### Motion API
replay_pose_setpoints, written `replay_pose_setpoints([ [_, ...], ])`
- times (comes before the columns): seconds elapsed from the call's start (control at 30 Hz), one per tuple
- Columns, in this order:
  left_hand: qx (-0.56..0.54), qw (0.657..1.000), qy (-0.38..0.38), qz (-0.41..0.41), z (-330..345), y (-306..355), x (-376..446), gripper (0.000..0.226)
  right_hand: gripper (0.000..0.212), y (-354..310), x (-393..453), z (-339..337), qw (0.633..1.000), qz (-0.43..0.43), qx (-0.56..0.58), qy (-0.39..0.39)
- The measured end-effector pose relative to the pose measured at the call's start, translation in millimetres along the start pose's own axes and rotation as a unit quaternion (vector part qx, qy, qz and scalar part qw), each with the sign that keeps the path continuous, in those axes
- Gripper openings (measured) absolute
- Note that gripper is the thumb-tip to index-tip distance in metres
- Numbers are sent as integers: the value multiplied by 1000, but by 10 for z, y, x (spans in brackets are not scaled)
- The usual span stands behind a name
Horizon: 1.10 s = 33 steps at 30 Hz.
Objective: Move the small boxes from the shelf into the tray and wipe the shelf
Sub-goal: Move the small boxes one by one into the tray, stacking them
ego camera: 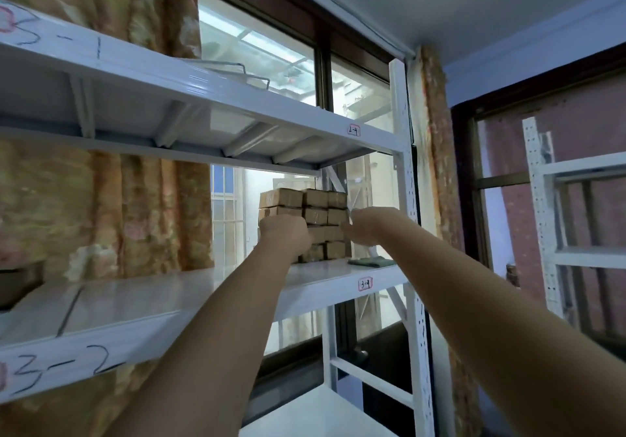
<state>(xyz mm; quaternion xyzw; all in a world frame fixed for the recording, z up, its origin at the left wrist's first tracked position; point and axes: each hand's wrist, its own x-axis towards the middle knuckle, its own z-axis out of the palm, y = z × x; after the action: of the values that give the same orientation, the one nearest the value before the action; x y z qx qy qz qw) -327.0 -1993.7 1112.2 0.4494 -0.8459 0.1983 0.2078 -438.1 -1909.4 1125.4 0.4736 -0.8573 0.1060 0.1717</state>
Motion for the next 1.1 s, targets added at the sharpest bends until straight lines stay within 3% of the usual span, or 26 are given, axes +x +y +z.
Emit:
replay_pose_setpoints([
  [0.13,11,1000,-13,-6,75,169,291,30,48,83,498,216,999,-22,45,-20],
  [0.47,34,997,65,-24,307,275,1310,29,43,168,1441,418,996,-63,36,52],
  [0.67,57,994,81,-35,538,281,1956,27,22,82,2037,448,992,-93,55,65],
  [0.8,49,993,98,-41,790,299,2284,33,39,86,2371,590,990,-116,31,76],
  [0.97,91,986,130,-45,927,254,2556,33,42,75,2829,724,985,-139,2,102],
  [1.1,139,974,153,-93,963,178,2780,37,45,114,3155,750,974,-170,31,145],
])
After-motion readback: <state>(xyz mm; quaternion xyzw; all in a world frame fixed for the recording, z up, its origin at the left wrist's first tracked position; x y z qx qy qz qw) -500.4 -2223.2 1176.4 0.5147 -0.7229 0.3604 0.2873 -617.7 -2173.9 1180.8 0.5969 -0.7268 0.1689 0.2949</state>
